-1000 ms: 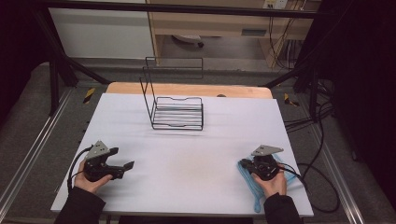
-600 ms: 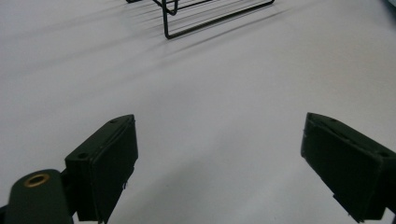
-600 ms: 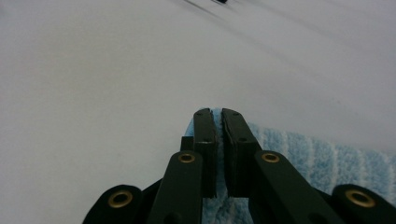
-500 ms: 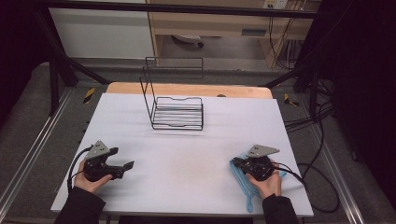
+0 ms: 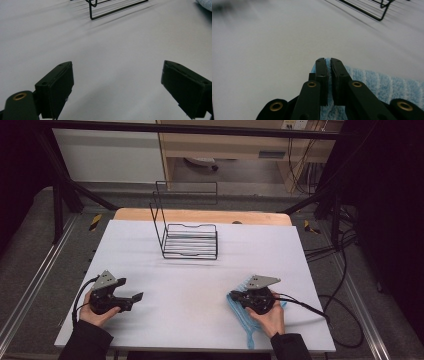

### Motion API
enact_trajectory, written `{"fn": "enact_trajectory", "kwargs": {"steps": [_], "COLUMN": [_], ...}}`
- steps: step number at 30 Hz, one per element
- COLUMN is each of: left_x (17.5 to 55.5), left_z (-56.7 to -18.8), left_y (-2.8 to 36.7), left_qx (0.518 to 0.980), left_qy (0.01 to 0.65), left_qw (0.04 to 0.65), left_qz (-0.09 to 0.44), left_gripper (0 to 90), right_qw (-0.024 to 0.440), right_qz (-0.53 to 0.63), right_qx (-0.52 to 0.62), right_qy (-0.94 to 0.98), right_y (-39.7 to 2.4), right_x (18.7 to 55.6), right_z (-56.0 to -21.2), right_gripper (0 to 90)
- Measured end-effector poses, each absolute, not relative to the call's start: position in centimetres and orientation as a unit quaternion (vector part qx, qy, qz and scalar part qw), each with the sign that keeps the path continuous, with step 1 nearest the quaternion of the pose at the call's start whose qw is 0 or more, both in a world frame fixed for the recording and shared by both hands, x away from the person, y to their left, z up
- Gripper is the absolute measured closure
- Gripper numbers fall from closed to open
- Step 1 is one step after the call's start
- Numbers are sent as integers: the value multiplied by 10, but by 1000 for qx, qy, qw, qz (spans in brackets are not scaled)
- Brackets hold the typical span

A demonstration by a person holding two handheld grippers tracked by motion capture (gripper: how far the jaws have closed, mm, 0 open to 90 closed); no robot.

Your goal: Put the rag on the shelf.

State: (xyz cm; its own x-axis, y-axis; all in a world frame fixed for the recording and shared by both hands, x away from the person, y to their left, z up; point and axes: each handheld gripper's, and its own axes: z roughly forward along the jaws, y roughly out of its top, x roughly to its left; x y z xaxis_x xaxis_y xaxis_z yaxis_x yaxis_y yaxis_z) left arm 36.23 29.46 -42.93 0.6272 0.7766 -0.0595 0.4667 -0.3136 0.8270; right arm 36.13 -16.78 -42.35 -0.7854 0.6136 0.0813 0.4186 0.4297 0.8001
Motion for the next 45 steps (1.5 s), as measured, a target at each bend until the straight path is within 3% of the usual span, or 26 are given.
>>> {"fn": "enact_trajectory", "kwargs": {"steps": [29, 30, 31, 32, 33, 34, 37, 40, 45], "left_x": [363, 363, 363, 363, 363, 363, 363, 362, 362], "left_z": [-429, -429, -429, -429, -429, -429, -429, -429, -430], "left_y": [295, 295, 295, 295, 295, 295, 296, 296, 295], "left_qx": [791, 791, 792, 792, 793, 793, 793, 793, 794], "left_qy": [397, 396, 396, 396, 395, 395, 395, 395, 395], "left_qw": [429, 428, 428, 428, 427, 427, 427, 427, 425], "left_qz": [182, 182, 182, 181, 181, 181, 180, 180, 179], "left_gripper": [108, 108, 108, 108, 108, 108, 108, 108, 108], "right_qw": [54, 52, 48, 48, 51, 51, 73, 92, 127], "right_qz": [424, 421, 424, 424, 429, 429, 434, 445, 435], "right_qx": [229, 233, 240, 240, 242, 242, 253, 278, 343], "right_qy": [875, 875, 872, 872, 869, 869, 861, 846, 823], "right_y": [-84, -84, -83, -83, -84, -84, -92, -109, -153], "right_x": [347, 348, 348, 348, 349, 349, 351, 356, 367], "right_z": [-440, -442, -443, -443, -440, -440, -427, -417, -415], "right_gripper": [826, 810, 726, 726, 629, 629, 472, 415, 406]}}
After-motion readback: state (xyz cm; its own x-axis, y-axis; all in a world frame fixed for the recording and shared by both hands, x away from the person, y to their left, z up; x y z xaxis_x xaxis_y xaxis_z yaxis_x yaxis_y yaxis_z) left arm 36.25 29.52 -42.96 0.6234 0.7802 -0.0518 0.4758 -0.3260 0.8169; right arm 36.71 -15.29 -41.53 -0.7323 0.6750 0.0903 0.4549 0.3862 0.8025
